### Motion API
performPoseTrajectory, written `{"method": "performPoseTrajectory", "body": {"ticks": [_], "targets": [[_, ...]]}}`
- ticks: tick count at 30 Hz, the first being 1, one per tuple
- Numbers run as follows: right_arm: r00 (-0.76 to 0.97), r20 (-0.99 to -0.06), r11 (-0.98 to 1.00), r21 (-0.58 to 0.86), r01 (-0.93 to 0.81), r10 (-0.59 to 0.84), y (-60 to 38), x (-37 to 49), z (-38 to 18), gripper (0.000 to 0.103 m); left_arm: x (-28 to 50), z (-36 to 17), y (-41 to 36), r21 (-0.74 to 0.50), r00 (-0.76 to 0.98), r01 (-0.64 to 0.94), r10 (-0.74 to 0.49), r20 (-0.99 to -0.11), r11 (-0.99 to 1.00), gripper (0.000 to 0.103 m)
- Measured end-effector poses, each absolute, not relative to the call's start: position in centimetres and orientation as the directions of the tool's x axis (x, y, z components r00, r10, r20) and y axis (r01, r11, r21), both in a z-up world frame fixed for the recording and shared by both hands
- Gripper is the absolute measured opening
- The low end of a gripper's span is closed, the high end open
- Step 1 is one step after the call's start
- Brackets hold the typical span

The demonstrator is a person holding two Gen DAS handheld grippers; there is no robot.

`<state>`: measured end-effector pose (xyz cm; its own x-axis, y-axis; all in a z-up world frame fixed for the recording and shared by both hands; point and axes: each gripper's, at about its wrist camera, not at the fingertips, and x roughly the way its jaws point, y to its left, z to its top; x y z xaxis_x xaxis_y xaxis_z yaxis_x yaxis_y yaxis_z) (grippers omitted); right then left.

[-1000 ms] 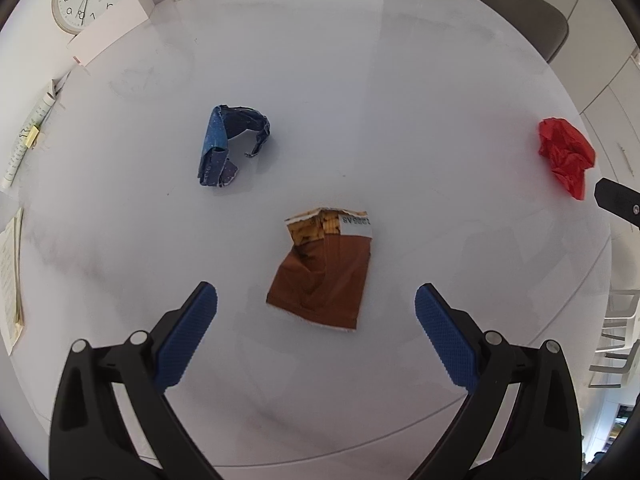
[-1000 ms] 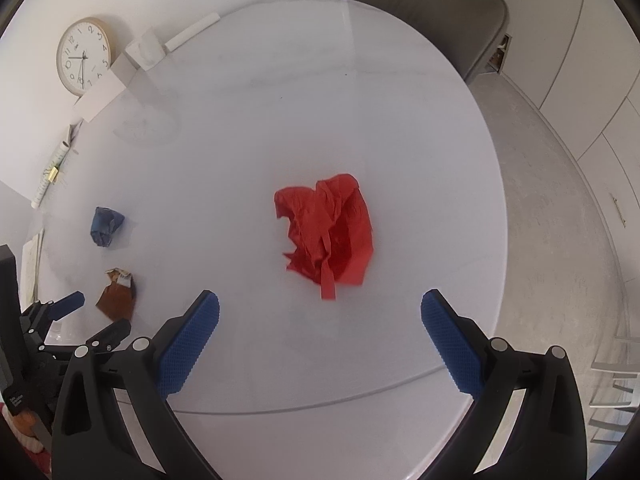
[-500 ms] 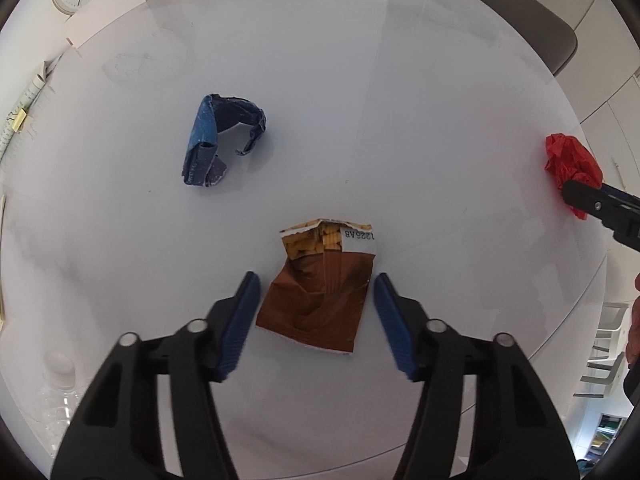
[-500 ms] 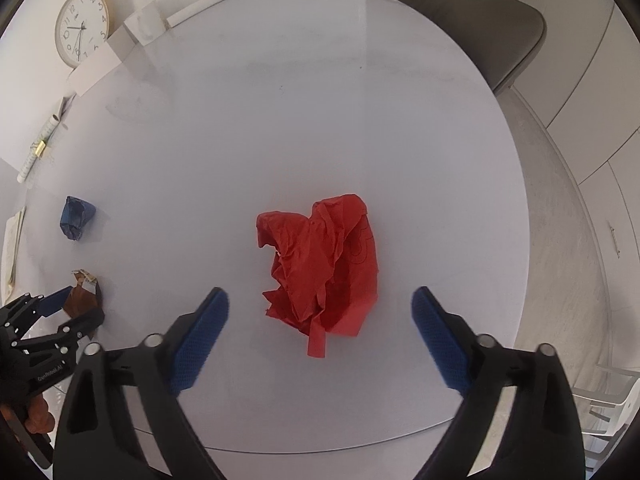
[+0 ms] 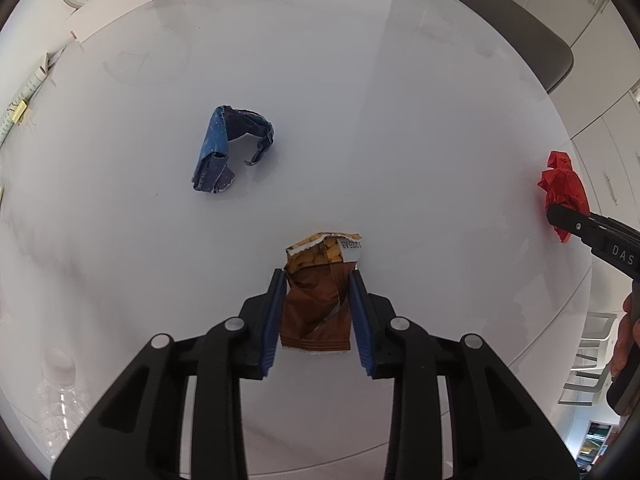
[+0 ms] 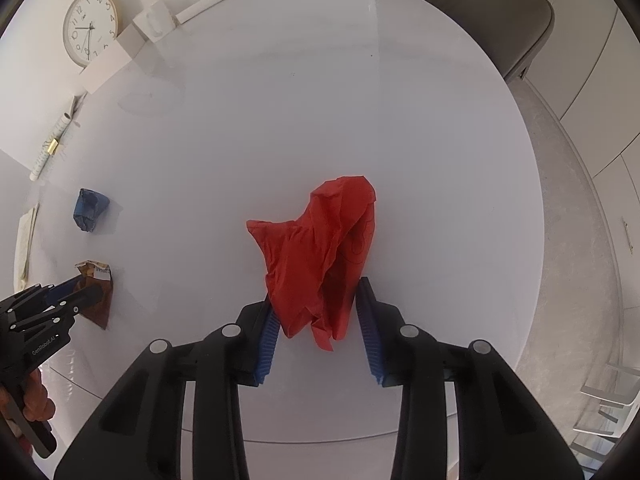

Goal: Collect trash
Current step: 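Carry wrapper and red tissue over the wastebasket and open both tools to drop them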

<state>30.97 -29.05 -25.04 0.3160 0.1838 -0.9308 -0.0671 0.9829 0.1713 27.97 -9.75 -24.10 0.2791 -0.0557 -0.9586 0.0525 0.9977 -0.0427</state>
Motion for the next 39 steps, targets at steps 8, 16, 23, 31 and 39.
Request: {"method": "performPoseTrajectory", "body": {"ticks": [8, 16, 23, 31, 39], "targets": [[0.345, -0.919, 0.981, 0.183, -0.059, 0.192, -29.5, 28.1, -23.1, 0.037, 26.0, -23.2, -10.0, -0.075, 0.286, 0.075, -0.093, -0.954, 0.994, 0.031], [0.371, -0.907, 0.979, 0.201, -0.035, 0.199, -30.6, 22.3, -21.1, 0.037, 23.3, -20.2, -10.8, -0.112, 0.315, 0.133, -0.150, -0.937, 0.985, 0.031], [0.391, -0.906, 0.979, 0.197, 0.058, 0.159, -33.5, 14.5, -20.1, 0.037, 19.0, -17.7, -15.9, -0.149, 0.310, 0.285, -0.238, -0.921, 0.947, 0.031], [0.389, -0.917, 0.950, 0.194, 0.246, 0.087, -37.8, 4.4, -20.8, 0.037, 12.5, -18.0, -25.1, -0.144, 0.241, 0.503, -0.299, -0.923, 0.852, 0.031], [0.382, -0.923, 0.895, 0.207, 0.395, 0.045, -40.6, -3.1, -22.0, 0.037, 6.2, -19.2, -32.6, -0.153, 0.145, 0.661, -0.325, -0.934, 0.735, 0.031]]}}
